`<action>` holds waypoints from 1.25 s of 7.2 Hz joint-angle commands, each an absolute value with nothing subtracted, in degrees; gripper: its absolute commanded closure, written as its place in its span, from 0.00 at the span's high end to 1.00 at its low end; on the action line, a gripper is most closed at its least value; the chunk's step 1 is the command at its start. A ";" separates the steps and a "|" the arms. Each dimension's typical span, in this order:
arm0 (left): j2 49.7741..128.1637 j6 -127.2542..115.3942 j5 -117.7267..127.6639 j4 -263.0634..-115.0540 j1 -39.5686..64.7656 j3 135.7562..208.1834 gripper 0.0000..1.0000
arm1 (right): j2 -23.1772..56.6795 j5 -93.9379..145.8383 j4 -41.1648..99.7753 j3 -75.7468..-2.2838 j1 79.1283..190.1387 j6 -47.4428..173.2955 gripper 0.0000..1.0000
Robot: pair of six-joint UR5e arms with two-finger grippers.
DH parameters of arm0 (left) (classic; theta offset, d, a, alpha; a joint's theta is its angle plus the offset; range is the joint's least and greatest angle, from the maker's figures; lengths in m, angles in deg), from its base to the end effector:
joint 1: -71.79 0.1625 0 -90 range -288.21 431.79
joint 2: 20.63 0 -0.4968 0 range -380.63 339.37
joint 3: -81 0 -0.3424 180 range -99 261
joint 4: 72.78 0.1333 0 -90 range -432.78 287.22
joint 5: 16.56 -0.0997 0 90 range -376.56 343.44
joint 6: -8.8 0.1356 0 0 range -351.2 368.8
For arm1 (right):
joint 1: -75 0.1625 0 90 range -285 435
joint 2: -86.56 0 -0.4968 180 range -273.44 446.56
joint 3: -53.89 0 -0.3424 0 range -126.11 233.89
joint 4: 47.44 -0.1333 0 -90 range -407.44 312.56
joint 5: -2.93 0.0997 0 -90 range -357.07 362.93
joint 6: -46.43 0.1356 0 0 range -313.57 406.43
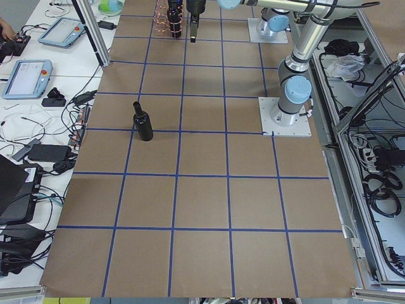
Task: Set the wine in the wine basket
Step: 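Move the left gripper down toward the standing black wine bottle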
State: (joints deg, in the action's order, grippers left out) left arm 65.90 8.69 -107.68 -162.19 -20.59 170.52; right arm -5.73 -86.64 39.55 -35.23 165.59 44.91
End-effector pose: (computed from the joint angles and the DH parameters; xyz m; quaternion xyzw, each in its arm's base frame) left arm -0.1480 -0.4158 0.5547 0.0194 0.9990 -0.0398 0.0089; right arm 0.1387 -0.4207 0.5425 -0.0184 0.9998 -0.0014 0.0037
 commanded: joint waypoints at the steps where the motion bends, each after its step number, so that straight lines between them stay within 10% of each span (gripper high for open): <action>1: 65.60 13.07 -109.71 -161.12 -19.71 171.53 1.00 | -5.73 -86.63 39.57 -35.23 165.44 44.84 1.00; 9: 73.13 33.59 -107.97 -138.76 3.92 171.62 1.00 | -3.02 -86.81 39.22 -35.84 165.44 44.84 1.00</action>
State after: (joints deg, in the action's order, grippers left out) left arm 70.32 32.87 -108.05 -145.24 0.51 171.65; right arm -4.22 -86.61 39.53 -35.48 165.44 44.90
